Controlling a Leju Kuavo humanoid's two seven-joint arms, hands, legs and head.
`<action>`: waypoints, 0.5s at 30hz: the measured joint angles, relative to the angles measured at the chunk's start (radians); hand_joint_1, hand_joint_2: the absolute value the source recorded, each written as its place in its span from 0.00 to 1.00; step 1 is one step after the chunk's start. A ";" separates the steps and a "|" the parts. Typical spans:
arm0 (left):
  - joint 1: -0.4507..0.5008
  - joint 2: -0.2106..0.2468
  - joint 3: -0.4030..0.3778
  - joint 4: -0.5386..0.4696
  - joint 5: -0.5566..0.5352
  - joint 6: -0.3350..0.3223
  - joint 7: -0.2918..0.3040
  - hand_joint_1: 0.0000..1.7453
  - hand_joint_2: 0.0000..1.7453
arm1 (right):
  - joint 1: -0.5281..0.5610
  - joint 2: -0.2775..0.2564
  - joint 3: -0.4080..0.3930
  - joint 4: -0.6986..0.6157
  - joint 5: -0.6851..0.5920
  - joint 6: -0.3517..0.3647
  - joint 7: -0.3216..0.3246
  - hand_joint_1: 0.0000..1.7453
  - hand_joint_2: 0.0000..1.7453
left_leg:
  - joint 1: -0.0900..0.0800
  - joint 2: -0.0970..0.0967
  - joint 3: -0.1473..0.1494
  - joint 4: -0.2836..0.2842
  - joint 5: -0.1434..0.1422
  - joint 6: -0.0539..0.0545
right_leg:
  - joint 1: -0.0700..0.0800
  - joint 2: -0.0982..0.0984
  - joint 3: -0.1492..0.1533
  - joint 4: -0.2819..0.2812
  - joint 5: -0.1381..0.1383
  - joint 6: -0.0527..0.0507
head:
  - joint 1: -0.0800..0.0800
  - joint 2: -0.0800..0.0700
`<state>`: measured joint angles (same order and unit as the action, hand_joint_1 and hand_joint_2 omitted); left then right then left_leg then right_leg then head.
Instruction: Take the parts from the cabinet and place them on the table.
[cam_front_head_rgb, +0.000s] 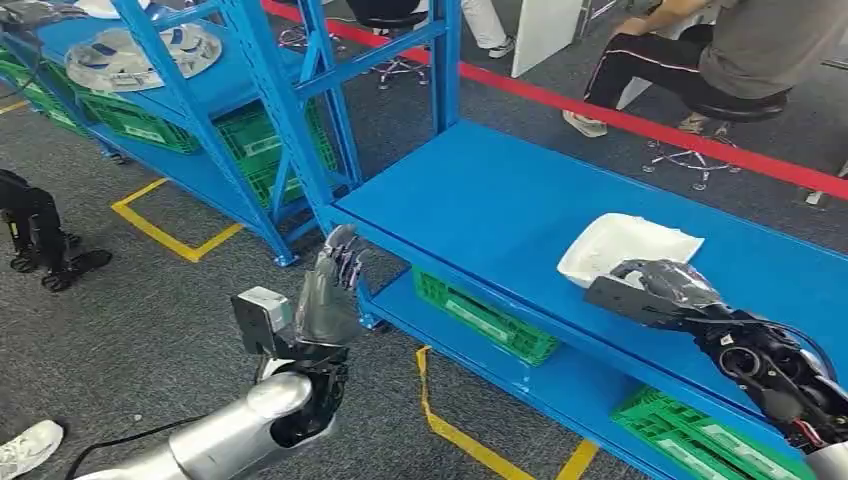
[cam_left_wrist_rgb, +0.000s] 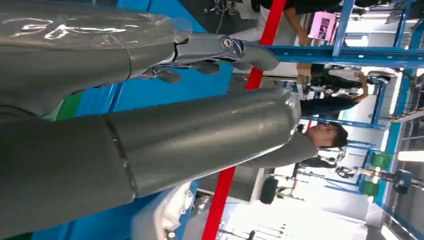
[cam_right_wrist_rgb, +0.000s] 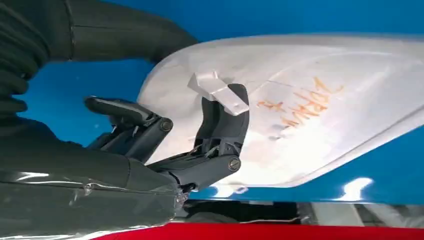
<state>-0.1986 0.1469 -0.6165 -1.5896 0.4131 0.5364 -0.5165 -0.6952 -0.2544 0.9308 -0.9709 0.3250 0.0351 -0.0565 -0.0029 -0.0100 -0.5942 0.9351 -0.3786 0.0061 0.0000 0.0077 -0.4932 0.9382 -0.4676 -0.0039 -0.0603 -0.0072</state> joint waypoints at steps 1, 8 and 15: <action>0.000 0.000 0.000 0.000 0.000 0.000 0.000 0.00 0.00 | 0.001 0.000 0.000 0.000 0.000 0.000 0.000 1.00 1.00 | 0.000 0.000 0.000 0.000 0.000 0.000 | 0.000 0.000 0.000 0.000 0.000 0.000 | 0.000 0.000; 0.000 0.000 0.000 0.000 0.001 0.000 0.000 0.00 0.00 | 0.001 0.000 -0.001 0.000 0.000 0.000 0.000 1.00 1.00 | 0.000 0.000 0.000 0.000 0.000 0.000 | 0.000 0.000 0.000 0.000 0.000 0.000 | 0.000 0.000; 0.000 0.001 0.000 0.000 0.001 0.000 0.000 0.00 0.00 | 0.001 0.000 -0.001 0.000 0.000 0.000 0.000 1.00 1.00 | 0.000 0.000 0.000 0.000 0.000 0.000 | 0.000 0.000 0.000 0.000 0.000 0.000 | 0.000 0.000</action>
<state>-0.1986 0.1476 -0.6168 -1.5892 0.4139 0.5364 -0.5165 -0.6939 -0.2544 0.9300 -0.9709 0.3250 0.0347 -0.0568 -0.0029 -0.0098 -0.5941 0.9353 -0.3785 0.0063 0.0000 0.0080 -0.4934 0.9382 -0.4674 -0.0038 -0.0607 -0.0073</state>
